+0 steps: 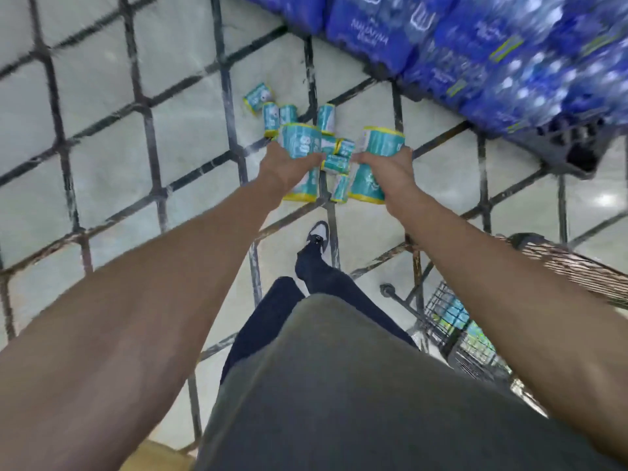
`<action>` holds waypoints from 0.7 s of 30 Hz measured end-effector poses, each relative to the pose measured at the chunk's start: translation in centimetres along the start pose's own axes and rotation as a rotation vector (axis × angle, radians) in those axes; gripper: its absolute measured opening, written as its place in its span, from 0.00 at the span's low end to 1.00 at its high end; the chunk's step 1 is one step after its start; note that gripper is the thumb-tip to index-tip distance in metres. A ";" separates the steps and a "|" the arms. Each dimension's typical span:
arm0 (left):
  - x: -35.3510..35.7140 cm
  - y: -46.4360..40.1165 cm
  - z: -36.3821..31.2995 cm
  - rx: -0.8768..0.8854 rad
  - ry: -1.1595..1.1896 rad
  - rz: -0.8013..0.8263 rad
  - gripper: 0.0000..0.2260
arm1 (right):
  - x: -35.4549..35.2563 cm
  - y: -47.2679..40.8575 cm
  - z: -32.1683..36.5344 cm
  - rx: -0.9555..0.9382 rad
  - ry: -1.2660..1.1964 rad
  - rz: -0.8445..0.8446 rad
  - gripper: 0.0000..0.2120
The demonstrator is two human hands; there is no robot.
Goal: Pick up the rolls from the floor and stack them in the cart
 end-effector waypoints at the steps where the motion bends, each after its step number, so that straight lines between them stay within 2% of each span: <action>1: 0.4 1.9 -0.2 0.014 0.006 -0.002 0.52 | -0.9 1.9 -0.1 -0.018 0.006 0.001 0.35; 6: 4.8 11.4 -0.3 0.155 0.124 0.053 0.42 | -7.1 10.3 -4.0 -0.096 -0.066 -0.021 0.37; 8: 6.7 14.7 0.7 0.182 0.170 0.070 0.42 | -9.8 13.8 -6.2 -0.102 -0.093 -0.011 0.33; 11: 9.6 19.8 2.3 0.135 0.170 0.105 0.47 | -14.5 17.3 -10.0 -0.057 -0.132 0.008 0.32; 13: 11.7 23.1 1.9 0.164 0.164 0.120 0.48 | -18.3 18.6 -12.1 -0.040 -0.136 -0.027 0.32; 16: 14.8 27.5 0.2 0.194 0.143 0.135 0.43 | -23.5 19.6 -14.5 -0.034 -0.147 -0.055 0.32; 18: 17.8 29.4 -0.8 0.213 0.137 0.154 0.36 | -27.0 19.6 -16.2 -0.043 -0.176 -0.055 0.34; 21: 23.7 32.2 -2.5 0.241 0.089 0.150 0.39 | -33.0 18.9 -19.5 -0.021 -0.239 -0.023 0.43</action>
Point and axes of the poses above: each hand's wrist, its own y-axis away from the middle knuckle, its own x-axis out of the palm, z = x × y, the point moved 8 cm from there along -y, towards the middle knuckle, and after that the axes turned 8 degrees about x, right-handed, at the moved point
